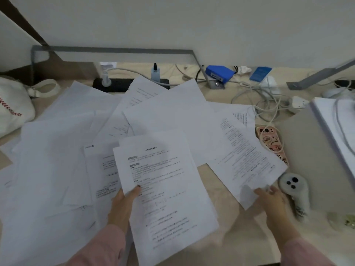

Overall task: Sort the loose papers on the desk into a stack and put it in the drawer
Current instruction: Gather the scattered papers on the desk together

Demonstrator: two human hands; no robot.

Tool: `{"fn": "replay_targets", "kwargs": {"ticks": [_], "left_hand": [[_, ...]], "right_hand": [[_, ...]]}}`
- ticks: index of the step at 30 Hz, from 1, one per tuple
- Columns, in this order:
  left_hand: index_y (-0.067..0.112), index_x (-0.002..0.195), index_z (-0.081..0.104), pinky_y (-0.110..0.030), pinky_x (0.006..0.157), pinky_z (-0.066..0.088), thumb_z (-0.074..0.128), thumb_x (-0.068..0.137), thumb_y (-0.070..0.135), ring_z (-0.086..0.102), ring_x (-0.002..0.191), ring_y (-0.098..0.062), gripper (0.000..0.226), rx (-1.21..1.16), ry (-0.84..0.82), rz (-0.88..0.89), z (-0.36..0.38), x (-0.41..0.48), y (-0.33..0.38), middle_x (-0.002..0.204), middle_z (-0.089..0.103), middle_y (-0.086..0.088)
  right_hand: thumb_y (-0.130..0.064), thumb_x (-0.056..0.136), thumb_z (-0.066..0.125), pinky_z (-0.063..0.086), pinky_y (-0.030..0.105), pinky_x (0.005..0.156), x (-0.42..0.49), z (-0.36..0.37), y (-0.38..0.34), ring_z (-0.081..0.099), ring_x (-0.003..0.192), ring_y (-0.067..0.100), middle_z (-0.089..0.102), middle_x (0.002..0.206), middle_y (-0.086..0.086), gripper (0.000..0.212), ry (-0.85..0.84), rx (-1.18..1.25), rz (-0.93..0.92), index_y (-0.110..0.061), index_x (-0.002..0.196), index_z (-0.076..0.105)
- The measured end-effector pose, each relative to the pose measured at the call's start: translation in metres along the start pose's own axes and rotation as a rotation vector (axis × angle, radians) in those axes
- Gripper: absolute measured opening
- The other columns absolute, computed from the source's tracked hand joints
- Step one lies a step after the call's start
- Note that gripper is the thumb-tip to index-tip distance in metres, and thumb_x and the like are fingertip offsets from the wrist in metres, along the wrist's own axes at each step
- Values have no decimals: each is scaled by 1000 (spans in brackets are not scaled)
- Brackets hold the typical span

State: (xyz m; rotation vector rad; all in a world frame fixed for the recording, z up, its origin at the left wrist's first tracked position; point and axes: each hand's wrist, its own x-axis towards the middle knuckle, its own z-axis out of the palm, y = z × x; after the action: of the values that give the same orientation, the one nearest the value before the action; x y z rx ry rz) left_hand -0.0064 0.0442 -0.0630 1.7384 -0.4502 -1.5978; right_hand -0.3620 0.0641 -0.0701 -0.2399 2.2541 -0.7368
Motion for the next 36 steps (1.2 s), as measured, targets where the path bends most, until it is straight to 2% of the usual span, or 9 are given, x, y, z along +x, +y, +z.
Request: {"fn": "replay_targets", "kwargs": {"ticks": [4,7,12,16,23,25,30,33,36], "left_hand": [[20,118,55,-37,88,48,60,88,18,60,95,-23,31,24,42,16,9,1,1,105,64,-3],[13,122,53,-42,94,45,58,89,17,57,101,-27,34,81,56,8,12,2,-1,113,60,-8],[8,124,51,-39,91,43,53,91,11,53,99,-26,33,165,81,-5,13,2,-5,112,57,-10],[7,125,51,-43,94,44,52,91,10,54,100,-28,33,187,94,-23,12,1,-8,113,58,-11],[10,121,51,-37,81,47,50,92,13,55,94,-27,29,147,123,11,14,-8,-5,109,59,-9],[12,117,52,-32,71,46,50,93,12,56,88,-24,25,111,125,24,12,-11,-2,104,60,-8],[8,124,50,-38,86,43,51,93,13,54,96,-26,32,122,158,40,3,-10,1,111,57,-9],[8,123,51,-39,86,44,50,93,14,56,93,-26,31,126,156,36,2,-8,0,109,59,-10],[10,123,52,-34,78,46,50,93,14,58,94,-25,31,141,147,44,4,-6,1,108,61,-8]], "right_hand": [[-4,86,53,47,26,54,-2,-2,-6,55,70,24,53,87,16,1,-85,333,75,-5,85,53],[-4,88,51,47,17,41,-7,1,-9,54,42,10,51,63,7,19,-188,465,110,-9,70,53],[-14,92,52,51,31,75,-21,9,-21,62,87,24,66,97,8,18,-362,384,-28,-10,109,57],[-12,94,48,51,30,72,-29,14,-28,62,93,22,66,102,3,21,-466,332,-117,-14,113,55],[-3,93,46,53,33,75,-21,33,-31,62,99,26,65,109,9,27,-606,325,-3,-9,118,51],[-4,92,47,50,34,77,-21,37,-35,61,95,26,64,105,7,22,-489,341,-32,-8,113,53],[-18,87,52,45,44,96,5,45,-63,54,107,34,50,125,17,31,-4,34,-322,-1,111,60],[-17,89,51,37,46,103,17,45,-82,47,115,39,41,134,22,37,23,-112,-365,4,119,55],[-22,85,55,43,48,99,27,46,-93,54,112,34,52,130,17,42,-55,-84,-353,-1,122,55]]}}
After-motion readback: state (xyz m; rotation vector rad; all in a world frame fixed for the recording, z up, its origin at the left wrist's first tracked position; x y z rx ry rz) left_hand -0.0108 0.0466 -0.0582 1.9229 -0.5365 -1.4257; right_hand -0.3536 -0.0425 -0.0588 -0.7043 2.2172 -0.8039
